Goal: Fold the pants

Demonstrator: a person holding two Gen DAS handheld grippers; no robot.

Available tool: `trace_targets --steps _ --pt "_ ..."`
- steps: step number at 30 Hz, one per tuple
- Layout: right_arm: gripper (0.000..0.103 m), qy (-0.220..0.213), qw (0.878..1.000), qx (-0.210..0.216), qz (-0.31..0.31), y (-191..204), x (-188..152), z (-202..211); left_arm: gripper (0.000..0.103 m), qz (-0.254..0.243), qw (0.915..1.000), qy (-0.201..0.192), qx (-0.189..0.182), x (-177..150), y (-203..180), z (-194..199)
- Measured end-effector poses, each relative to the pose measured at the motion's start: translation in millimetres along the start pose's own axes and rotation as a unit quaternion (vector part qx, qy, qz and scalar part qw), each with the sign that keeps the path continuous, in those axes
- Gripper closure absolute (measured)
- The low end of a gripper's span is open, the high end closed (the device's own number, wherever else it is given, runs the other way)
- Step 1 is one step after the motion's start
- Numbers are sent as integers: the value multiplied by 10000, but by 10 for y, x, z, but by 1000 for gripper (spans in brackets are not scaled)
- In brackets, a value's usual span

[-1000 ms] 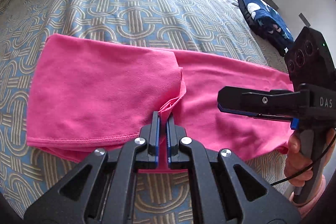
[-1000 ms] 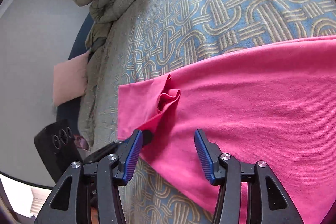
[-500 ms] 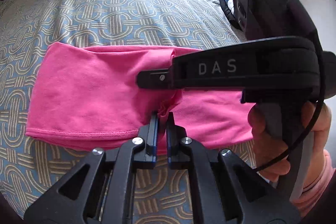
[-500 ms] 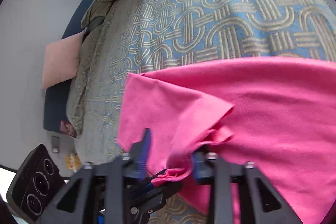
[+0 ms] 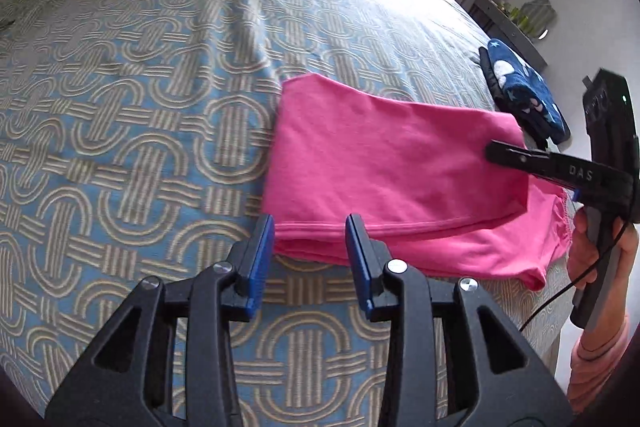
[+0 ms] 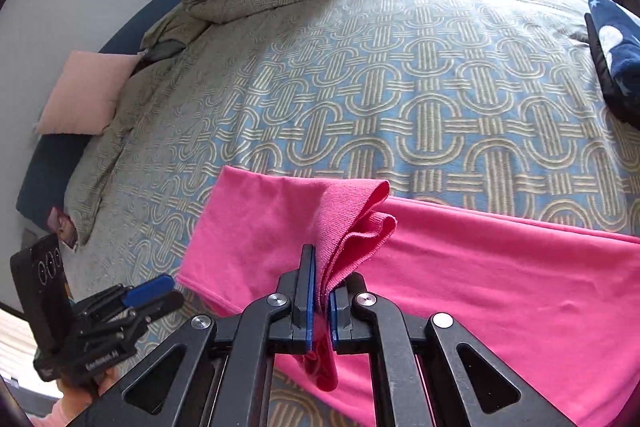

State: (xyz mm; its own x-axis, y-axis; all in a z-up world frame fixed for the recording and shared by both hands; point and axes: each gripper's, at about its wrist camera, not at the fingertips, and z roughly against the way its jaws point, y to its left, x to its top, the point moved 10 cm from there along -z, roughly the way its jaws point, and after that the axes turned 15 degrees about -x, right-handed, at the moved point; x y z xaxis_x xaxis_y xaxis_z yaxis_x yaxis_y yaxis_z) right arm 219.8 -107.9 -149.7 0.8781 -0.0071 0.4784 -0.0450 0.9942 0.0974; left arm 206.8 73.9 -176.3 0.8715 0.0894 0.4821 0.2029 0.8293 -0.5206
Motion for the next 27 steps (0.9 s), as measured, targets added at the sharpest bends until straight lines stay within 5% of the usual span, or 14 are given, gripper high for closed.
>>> trace_targets --steps 6,16,27 --pt "98 69 9993 -351 -109 -382 -183 104 65 -174 9998 -105 84 74 -40 18" --pt "96 -65 9964 -834 163 -589 -358 6 65 -582 9979 286 80 -40 -347 -263" --pt "97 -264 9964 -806 16 -690 -302 92 65 -627 9973 352 142 -46 -364 -331"
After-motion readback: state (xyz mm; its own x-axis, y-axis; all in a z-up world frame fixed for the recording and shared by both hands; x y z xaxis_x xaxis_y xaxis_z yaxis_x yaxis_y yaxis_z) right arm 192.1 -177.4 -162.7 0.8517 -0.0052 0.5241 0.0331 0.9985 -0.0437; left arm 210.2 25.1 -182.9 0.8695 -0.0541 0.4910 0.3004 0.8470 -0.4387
